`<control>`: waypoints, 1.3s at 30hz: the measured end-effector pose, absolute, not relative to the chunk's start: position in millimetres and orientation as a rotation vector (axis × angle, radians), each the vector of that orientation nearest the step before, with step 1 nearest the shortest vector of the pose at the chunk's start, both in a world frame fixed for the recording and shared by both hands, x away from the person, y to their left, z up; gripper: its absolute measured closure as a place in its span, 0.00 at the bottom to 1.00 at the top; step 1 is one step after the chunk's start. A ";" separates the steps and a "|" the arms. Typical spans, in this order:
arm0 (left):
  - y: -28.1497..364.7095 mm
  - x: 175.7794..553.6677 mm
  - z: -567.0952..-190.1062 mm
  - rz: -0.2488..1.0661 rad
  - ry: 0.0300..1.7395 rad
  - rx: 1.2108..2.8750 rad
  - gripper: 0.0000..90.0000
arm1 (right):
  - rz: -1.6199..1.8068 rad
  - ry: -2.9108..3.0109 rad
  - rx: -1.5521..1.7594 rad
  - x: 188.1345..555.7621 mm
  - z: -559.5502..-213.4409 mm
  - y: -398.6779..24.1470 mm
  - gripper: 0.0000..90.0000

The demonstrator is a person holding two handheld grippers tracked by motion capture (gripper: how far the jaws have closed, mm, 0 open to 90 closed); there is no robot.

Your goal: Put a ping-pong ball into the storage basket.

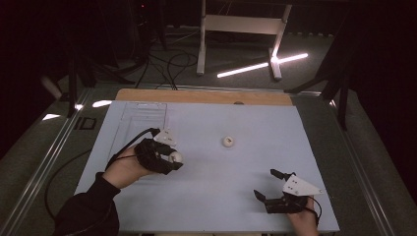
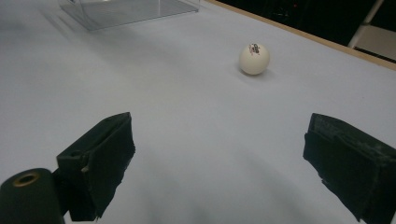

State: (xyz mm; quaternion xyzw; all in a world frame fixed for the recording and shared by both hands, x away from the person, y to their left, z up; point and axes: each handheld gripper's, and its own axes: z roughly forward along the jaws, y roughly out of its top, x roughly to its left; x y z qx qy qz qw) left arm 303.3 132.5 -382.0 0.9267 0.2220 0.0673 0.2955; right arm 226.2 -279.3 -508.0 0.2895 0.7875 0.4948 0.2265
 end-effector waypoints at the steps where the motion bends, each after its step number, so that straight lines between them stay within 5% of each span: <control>1: 134.9 303.4 -381.1 0.180 0.593 2.461 0.58 | 1.365 2.170 0.798 226.2 -508.0 -279.2 0.09; 39: 202.6 332.9 -365.2 0.279 0.902 2.263 0.58 | 1.353 2.174 0.801 226.2 -508.8 -278.5 0.09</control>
